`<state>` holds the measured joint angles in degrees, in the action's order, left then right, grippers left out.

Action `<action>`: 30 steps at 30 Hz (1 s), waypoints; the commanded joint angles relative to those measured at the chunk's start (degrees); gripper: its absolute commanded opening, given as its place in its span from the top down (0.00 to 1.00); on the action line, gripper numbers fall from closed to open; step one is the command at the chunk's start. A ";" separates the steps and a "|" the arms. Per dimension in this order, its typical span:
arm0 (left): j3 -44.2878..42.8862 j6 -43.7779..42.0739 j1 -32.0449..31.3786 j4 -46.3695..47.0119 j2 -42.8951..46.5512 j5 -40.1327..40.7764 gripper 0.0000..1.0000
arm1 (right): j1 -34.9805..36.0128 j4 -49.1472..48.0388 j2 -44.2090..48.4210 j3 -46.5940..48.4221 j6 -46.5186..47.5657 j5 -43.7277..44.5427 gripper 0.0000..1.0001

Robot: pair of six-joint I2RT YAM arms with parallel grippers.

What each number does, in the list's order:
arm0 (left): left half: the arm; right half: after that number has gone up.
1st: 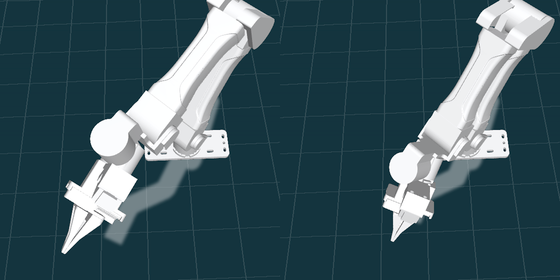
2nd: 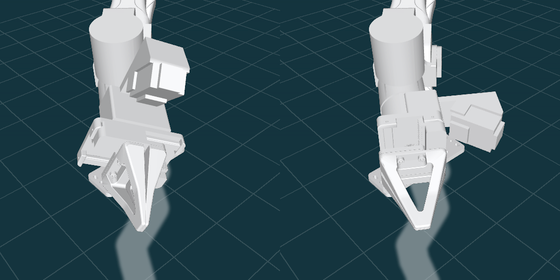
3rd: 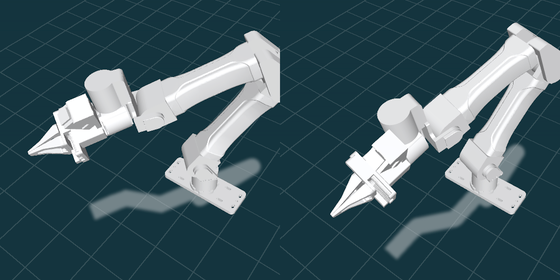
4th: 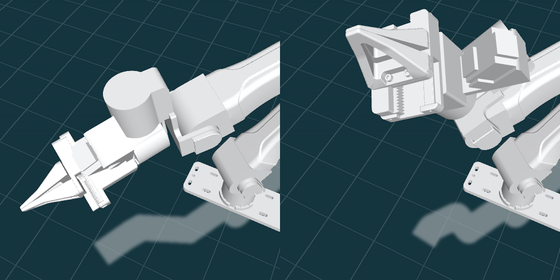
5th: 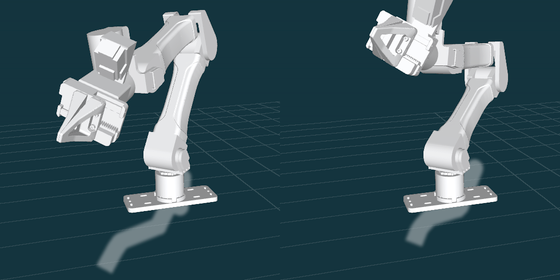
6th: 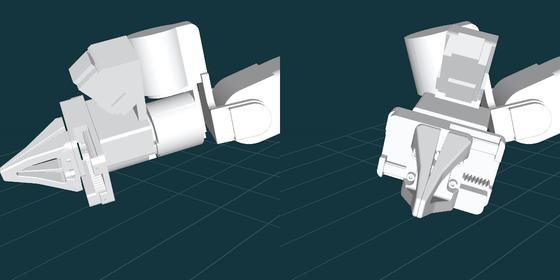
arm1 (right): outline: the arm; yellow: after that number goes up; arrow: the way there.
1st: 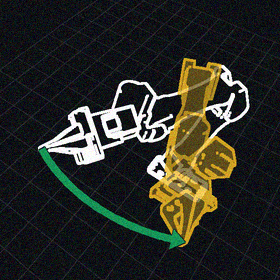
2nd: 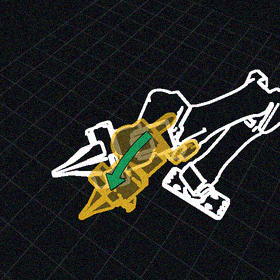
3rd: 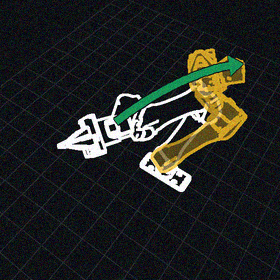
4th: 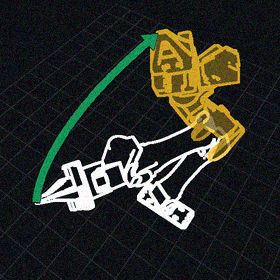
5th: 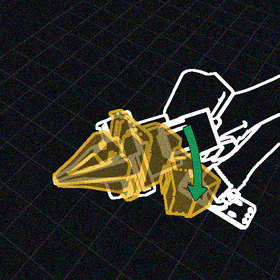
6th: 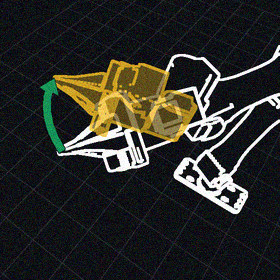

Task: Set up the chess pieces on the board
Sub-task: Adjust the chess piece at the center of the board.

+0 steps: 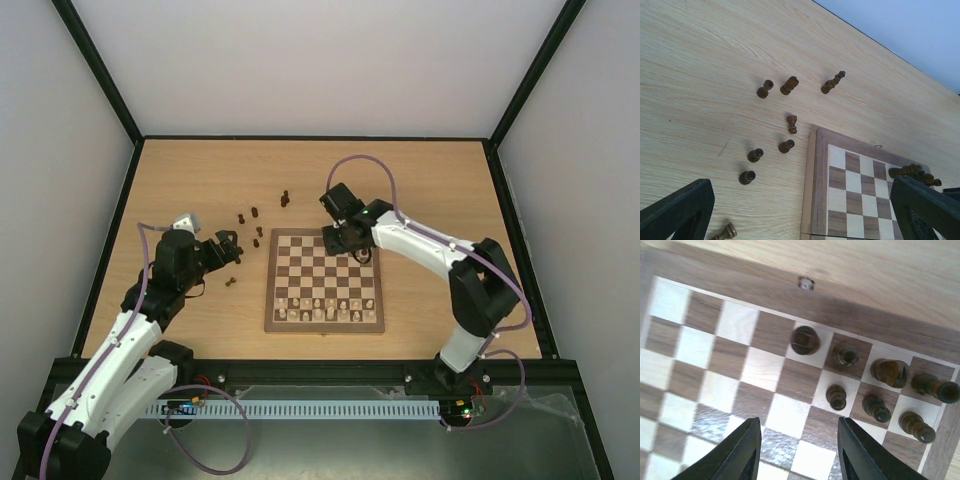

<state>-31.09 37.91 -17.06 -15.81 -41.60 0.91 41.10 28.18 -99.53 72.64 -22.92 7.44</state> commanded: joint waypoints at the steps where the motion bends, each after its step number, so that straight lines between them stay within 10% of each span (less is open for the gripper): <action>1: 0.24 0.02 0.13 0.21 0.20 -0.02 0.00 | -0.08 0.78 6.05 1.67 0.36 -3.73 0.57; 7: 0.57 0.46 0.18 1.01 -0.20 -0.09 0.01 | -0.15 0.89 7.89 5.61 0.24 -2.16 0.43; 16: 1.53 1.33 0.15 3.20 -0.51 -3.42 0.01 | -0.76 10.70 -13.97 38.60 2.28 -3.90 0.18; 22: 0.58 0.61 0.12 0.74 1.47 -2.51 0.00 | -1.27 17.30 -32.76 63.11 3.63 -3.62 0.24; 30: 1.12 0.55 0.11 -0.05 3.21 -2.88 0.01 | -1.90 8.88 -41.46 63.96 4.63 -2.70 0.36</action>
<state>-30.20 38.98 -17.06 -14.92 -38.65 -1.52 39.53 37.71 -138.87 134.34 -19.46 4.01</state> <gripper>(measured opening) 0.994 0.666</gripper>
